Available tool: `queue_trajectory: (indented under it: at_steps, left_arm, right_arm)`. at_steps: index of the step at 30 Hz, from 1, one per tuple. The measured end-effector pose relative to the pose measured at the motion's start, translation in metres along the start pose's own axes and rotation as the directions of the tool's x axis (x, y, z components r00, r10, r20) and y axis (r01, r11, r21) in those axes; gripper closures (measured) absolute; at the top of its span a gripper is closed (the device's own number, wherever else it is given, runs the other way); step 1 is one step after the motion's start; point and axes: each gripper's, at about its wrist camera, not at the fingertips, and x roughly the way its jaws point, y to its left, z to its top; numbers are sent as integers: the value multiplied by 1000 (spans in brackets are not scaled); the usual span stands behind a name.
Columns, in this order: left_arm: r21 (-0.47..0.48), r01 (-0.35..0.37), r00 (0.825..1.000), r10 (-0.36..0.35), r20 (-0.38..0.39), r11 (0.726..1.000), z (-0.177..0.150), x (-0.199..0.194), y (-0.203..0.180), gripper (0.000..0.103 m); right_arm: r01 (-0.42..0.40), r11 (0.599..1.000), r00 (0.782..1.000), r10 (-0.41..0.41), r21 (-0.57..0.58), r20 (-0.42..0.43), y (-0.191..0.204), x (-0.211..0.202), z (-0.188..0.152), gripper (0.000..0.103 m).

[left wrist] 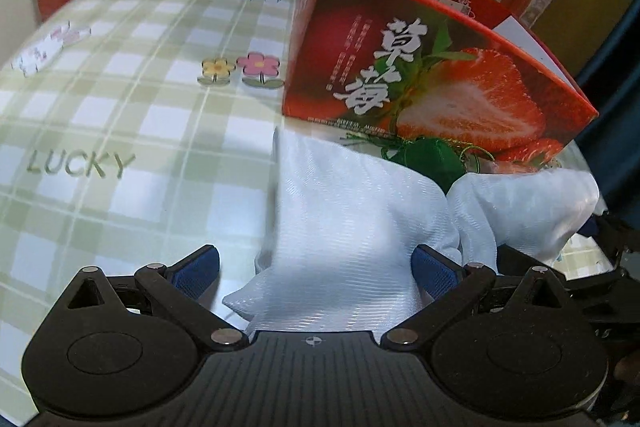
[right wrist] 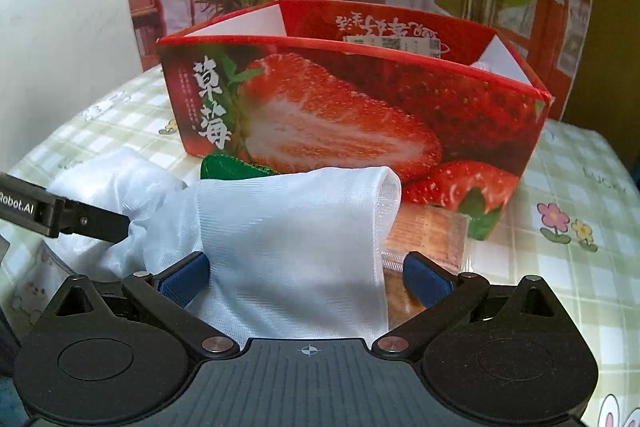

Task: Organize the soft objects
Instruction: 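Lower both tools to the white mesh bag and grasp it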

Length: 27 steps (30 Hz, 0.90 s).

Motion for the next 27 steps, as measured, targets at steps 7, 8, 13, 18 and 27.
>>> queue_trajectory:
  at_steps: [7, 8, 13, 18, 27]
  left_arm:
    - [11, 22, 999, -22, 29, 1000, -3, 3, 1, 0]
    - [15, 25, 999, -25, 34, 1000, -4, 3, 1, 0]
    - [19, 30, 999, -30, 31, 999, -4, 5, 4, 0]
    - [-5, 52, 999, -52, -5, 999, -1, 1, 8, 1]
    - [75, 108, 994, -109, 22, 991, -3, -19, -3, 38]
  right_arm:
    - [12, 1000, 1000, -12, -11, 9, 2, 1, -3, 0]
    - [14, 1000, 1000, -14, -12, 5, 2, 2, -2, 0]
    - [4, 1000, 1000, -4, -4, -14, 0, 0, 1, 0]
    - [-37, 999, 999, 38, 11, -28, -2, -5, 4, 1]
    - [-163, 984, 984, 167, 76, -60, -8, -25, 6, 19]
